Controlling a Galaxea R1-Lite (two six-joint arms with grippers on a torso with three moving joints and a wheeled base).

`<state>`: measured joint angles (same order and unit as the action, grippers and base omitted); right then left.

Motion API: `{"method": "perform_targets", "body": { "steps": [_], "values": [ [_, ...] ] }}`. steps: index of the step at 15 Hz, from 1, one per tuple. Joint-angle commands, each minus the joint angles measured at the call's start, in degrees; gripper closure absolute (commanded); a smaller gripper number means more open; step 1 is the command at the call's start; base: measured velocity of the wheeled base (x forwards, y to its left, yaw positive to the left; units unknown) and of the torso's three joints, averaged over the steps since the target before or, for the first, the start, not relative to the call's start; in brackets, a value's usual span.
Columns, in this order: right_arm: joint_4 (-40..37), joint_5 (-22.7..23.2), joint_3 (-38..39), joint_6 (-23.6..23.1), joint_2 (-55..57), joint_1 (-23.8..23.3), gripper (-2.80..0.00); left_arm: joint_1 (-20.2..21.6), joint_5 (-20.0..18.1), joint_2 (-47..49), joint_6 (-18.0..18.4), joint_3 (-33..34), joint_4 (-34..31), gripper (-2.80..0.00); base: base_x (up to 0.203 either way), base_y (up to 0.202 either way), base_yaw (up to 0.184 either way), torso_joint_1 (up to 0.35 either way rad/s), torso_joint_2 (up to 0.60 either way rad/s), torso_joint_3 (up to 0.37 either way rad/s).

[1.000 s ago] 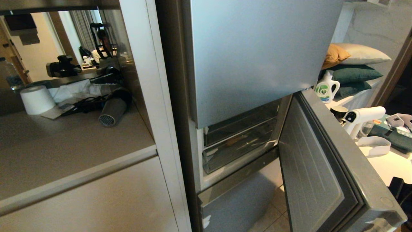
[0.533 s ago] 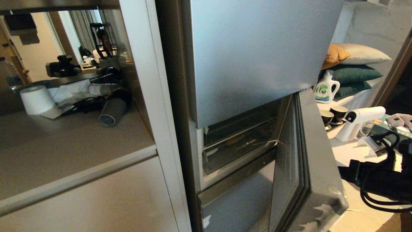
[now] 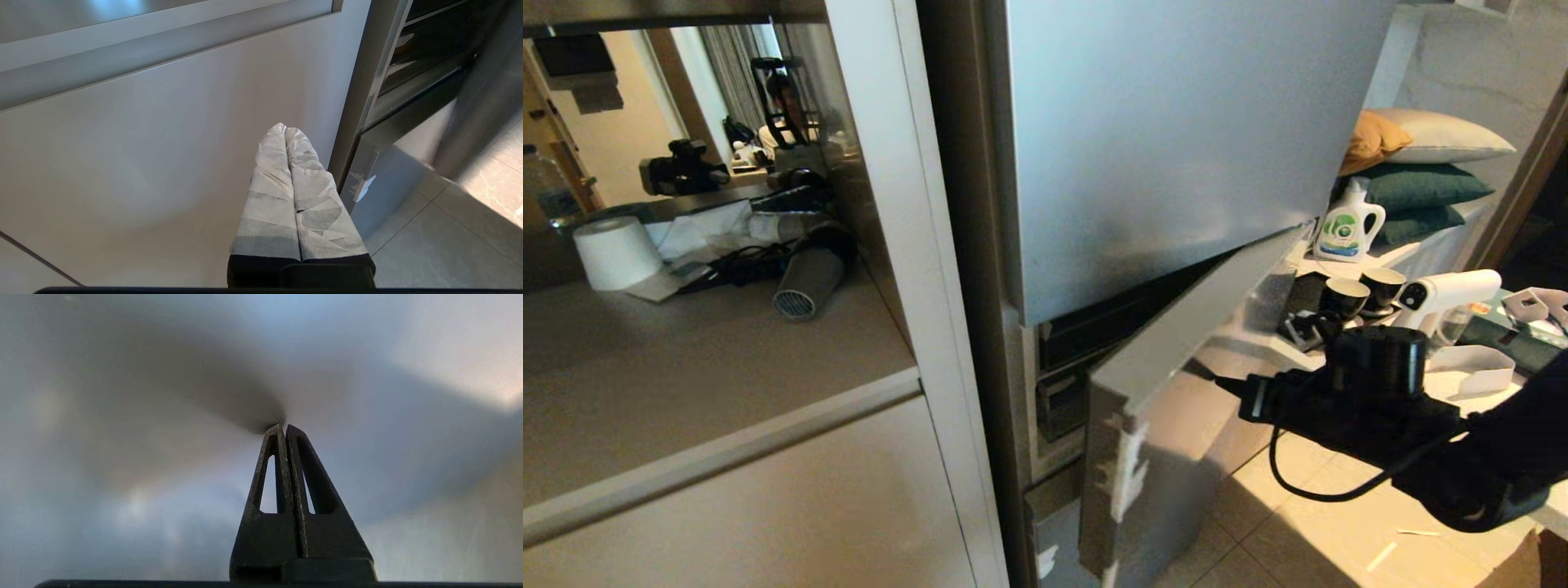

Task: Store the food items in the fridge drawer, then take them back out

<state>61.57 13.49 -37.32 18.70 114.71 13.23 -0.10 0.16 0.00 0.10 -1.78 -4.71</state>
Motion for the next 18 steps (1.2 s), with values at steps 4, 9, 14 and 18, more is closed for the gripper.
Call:
{"method": "perform_targets", "body": {
  "steps": [4,9,14,18],
  "values": [
    [10.2,-4.5,-8.7,0.3,11.1,3.8,0.00,0.0,0.0,0.0,0.0,0.0,0.0,0.00,0.000,0.000,0.000,0.000,0.00,0.000],
    [10.2,-7.8,-1.7,0.0,3.4,4.4,0.00,0.0,0.0,0.0,0.0,0.0,0.0,0.00,0.000,0.000,0.000,0.000,0.00,0.000],
    [10.0,-9.8,17.2,-0.8,-18.3,3.8,0.00,0.0,0.0,0.0,0.0,0.0,0.0,0.00,0.000,0.000,0.000,0.000,0.00,0.000],
    [6.8,-13.8,32.2,-4.0,-40.6,3.3,0.00,0.0,0.0,0.0,0.1,0.0,0.0,0.00,0.000,0.000,0.000,0.000,0.00,0.000]
  ]
}}
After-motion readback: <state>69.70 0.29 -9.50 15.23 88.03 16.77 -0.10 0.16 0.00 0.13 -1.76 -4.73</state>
